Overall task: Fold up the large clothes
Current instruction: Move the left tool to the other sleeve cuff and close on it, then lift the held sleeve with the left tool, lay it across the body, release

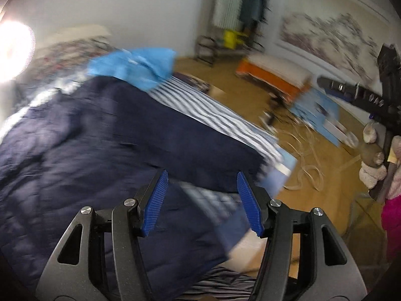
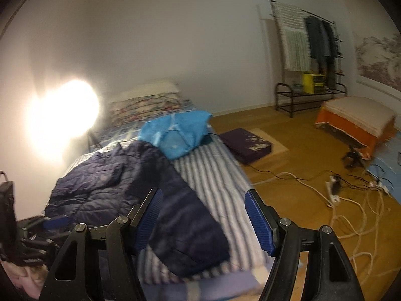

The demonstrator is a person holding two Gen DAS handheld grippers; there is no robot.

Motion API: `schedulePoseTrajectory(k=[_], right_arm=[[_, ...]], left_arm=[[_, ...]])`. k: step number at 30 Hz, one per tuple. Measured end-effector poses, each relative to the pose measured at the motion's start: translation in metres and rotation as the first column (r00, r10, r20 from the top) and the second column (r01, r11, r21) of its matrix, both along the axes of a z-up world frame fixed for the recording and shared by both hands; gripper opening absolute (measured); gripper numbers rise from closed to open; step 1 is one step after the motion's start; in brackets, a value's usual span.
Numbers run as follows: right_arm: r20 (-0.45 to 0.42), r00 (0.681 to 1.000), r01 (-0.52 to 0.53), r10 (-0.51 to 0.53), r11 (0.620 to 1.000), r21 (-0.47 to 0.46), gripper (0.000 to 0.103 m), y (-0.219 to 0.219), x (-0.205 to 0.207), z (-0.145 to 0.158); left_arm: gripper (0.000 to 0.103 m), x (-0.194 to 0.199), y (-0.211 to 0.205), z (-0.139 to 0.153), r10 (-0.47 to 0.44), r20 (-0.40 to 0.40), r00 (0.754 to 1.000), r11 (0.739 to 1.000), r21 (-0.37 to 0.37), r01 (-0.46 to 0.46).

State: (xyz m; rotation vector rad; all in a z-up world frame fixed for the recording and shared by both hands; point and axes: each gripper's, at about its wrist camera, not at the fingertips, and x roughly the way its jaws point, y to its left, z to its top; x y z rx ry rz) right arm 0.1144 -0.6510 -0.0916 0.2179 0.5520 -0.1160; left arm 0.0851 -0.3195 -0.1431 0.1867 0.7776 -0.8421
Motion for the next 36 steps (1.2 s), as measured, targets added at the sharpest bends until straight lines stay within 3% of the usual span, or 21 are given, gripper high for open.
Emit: schedulePoseTrajectory(k=[5,12,21,29,32,36], right_arm=[[-0.011,0.997,0.078,-0.078,0.997,0.009,0.071,-0.029,-0.032,-0.007],[-0.024,0.987,0.161,-0.16,0.987,0.028,0.071,-0.064,-0.064,-0.015],[-0.035,0.98,0.197,-0.196,0.979,0.045,0.071,-0.081,-0.072,-0.021],[-0.042,0.981,0.191,-0.189,0.98,0.053,0.071,-0.081,-0.069,-0.025],[-0.045,0.981,0.191,-0.189,0.98,0.054,0.071,-0.08,-0.07,-0.026],[-0.054,0.982,0.186,-0.183,0.981,0.056,0.071,-0.076,-0.066,-0.029]], left_arm=[[0.06,0.0,-0.073,-0.037,-0.114,-0.048,0.992,0.99,0.083,0.118],[0.06,0.009,-0.134,-0.073,-0.194,-0.118,0.974,0.964,0.16,0.212],[0.06,0.018,-0.174,-0.115,-0.234,-0.167,0.958,0.918,0.286,0.274],[0.06,0.012,-0.193,-0.143,-0.264,-0.113,0.958,0.856,0.429,0.287],[0.06,0.014,-0.194,-0.143,-0.262,-0.116,0.958,0.858,0.425,0.287],[0.031,0.029,-0.189,-0.136,-0.23,-0.179,0.957,0.887,0.366,0.282]])
